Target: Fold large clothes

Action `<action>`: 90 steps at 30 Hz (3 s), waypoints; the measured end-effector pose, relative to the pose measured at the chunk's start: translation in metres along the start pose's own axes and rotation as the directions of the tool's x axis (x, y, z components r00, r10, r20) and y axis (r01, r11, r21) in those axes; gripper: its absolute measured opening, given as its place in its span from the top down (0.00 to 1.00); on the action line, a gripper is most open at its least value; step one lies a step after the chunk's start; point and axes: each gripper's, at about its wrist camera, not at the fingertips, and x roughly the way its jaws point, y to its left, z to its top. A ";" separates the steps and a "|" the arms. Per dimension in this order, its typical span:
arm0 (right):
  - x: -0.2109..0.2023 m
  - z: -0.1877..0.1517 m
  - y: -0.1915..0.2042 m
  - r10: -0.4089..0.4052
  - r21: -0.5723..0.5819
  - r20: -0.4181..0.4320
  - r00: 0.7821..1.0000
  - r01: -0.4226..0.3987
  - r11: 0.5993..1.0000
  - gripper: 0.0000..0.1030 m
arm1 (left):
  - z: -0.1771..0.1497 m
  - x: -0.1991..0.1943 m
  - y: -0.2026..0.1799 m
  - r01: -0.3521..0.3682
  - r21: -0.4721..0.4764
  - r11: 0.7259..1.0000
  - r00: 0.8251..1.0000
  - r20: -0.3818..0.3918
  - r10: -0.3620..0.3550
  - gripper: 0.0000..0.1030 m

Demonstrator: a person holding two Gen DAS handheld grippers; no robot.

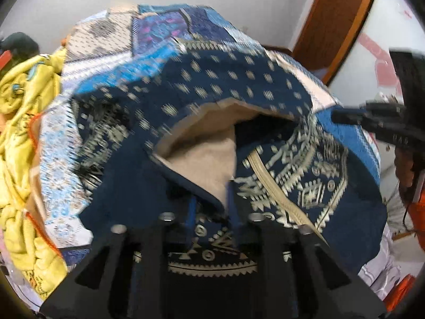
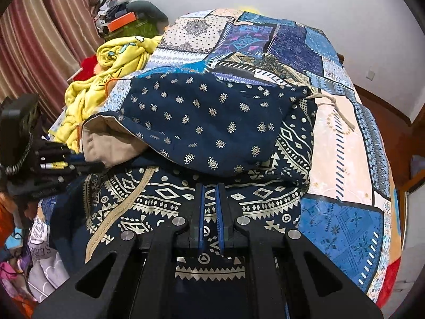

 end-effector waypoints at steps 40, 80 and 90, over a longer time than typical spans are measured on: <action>0.004 -0.001 -0.012 0.014 0.115 -0.003 1.000 -0.013 0.993 0.93 | 0.002 0.036 -0.095 0.201 0.236 0.951 0.979 -0.078 -0.188 0.93; 0.013 0.003 -0.104 -0.088 0.228 -0.007 0.996 0.088 0.970 0.23 | 0.027 0.011 0.131 -0.165 -0.282 0.945 0.982 0.040 0.184 0.46; 0.081 0.060 -0.145 -0.039 0.298 -0.051 0.998 0.052 0.953 0.23 | 0.052 0.089 0.218 -0.140 -0.416 0.898 0.990 -0.074 0.120 0.46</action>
